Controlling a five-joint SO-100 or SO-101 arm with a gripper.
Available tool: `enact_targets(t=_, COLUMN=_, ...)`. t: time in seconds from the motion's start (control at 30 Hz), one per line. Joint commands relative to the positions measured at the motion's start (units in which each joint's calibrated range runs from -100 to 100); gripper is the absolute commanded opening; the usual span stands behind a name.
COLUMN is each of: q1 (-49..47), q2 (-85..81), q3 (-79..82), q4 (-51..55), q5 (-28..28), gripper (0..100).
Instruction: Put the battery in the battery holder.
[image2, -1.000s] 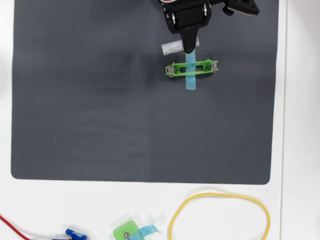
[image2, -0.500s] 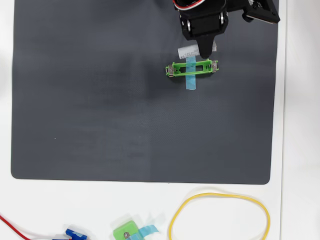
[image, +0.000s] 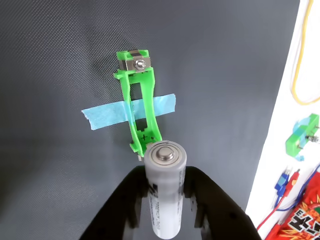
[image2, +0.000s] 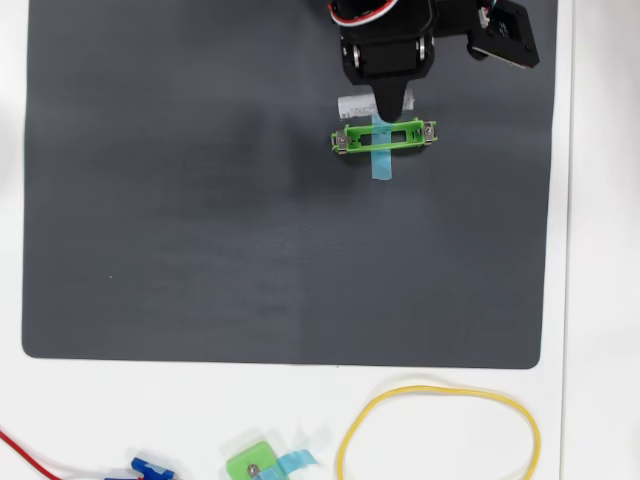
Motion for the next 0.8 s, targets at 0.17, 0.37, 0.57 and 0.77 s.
enact_targets(t=0.17, q1=-2.2, q2=0.2, q3=4.9, q4=-8.5, q5=0.9, gripper=0)
enact_targets(t=0.37, q1=-4.1, q2=0.5, q3=5.2, q4=-8.7, q5=1.0, gripper=0)
enact_targets(t=0.57, q1=-3.8, q2=12.1, q3=4.4, q4=-15.1, q5=1.0, gripper=0)
enact_targets(t=0.77, q1=-5.1, q2=12.2, q3=4.4, q4=-15.3, q5=1.0, gripper=0)
